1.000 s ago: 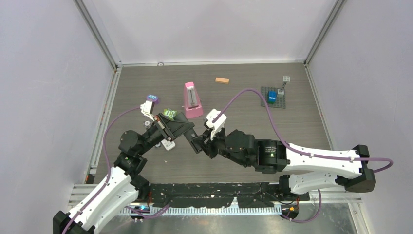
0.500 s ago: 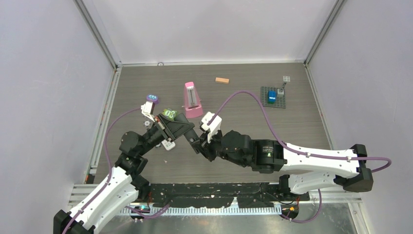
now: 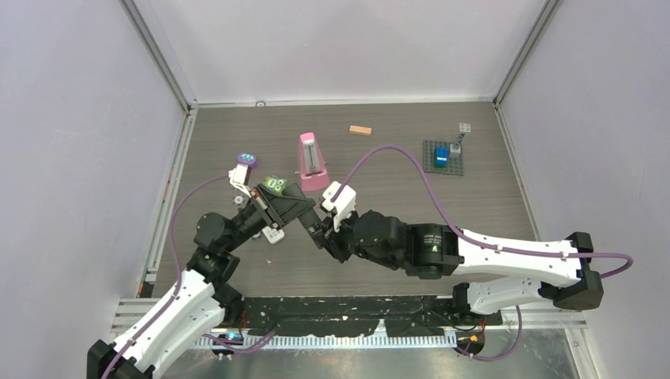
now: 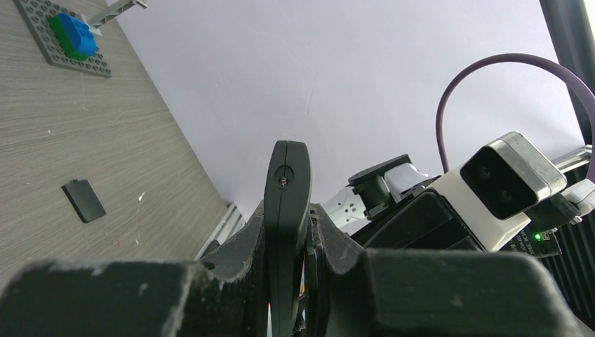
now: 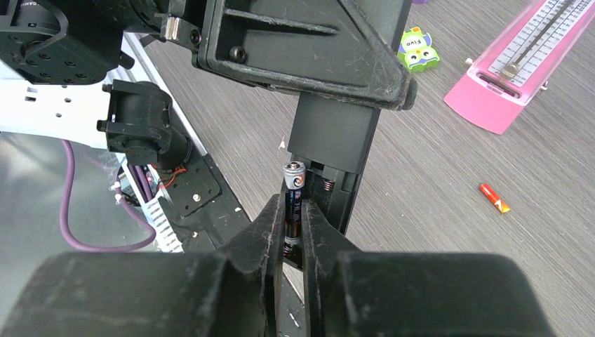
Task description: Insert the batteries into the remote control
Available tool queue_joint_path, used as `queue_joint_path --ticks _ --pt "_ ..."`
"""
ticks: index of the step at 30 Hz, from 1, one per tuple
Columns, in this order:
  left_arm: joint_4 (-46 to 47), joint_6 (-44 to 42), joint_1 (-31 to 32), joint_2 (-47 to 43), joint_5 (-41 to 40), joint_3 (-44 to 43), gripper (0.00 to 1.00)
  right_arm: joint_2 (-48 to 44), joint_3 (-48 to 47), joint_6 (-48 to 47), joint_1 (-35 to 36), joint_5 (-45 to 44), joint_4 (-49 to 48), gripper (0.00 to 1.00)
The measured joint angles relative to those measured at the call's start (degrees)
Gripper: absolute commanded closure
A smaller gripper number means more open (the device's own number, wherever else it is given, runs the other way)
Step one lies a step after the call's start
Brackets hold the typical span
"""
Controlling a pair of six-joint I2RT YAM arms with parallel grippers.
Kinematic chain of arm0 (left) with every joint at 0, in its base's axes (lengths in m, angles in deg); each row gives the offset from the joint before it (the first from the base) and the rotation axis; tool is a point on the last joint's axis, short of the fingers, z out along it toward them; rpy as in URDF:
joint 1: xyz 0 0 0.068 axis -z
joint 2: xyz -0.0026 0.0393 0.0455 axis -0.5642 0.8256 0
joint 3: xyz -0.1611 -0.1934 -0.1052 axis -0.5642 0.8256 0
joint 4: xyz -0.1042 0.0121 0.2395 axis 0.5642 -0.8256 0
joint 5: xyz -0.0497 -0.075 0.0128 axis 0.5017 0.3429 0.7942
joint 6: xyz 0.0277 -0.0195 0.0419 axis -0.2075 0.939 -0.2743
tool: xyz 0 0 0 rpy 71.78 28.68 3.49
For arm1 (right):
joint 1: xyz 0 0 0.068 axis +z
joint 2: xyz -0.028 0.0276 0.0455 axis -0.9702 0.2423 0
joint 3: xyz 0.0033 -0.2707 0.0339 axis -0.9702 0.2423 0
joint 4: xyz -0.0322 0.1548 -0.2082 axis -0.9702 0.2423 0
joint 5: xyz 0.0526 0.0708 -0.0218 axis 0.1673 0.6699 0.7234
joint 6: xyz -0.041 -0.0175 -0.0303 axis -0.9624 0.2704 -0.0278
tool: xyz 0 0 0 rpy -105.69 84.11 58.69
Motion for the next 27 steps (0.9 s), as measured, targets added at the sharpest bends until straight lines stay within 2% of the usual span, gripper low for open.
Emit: queue_joint_path --ticks 2,7,15,17,20,27 --pt "0.0 0.0 0.0 0.0 0.0 0.0 1.0 0.0 -0.2 0.2 0.0 0.1 0.5 0.79" --pt "0.6 0.4 -0.1 0.4 0.0 0.0 1.0 0.0 -1.3 1.0 0.0 0.4 2.0 0.63" --pt "2.5 0.7 -0.3 0.3 -0.1 0.0 1.0 0.3 -5.2 1.5 0.1 0.5 4.2 0.49" --pt "2.9 0.9 -0.3 0.3 0.2 0.0 1.0 0.3 -5.9 1.5 0.0 0.5 4.5 0.44" --pt "3.7 0.9 -0.3 0.3 0.8 0.0 1.0 0.2 -6.5 2.2 0.0 0.4 4.9 0.31" --pt "4.1 0.2 -0.3 0.2 2.6 0.0 1.0 -3.5 -6.2 11.6 -2.9 1.2 5.4 0.12"
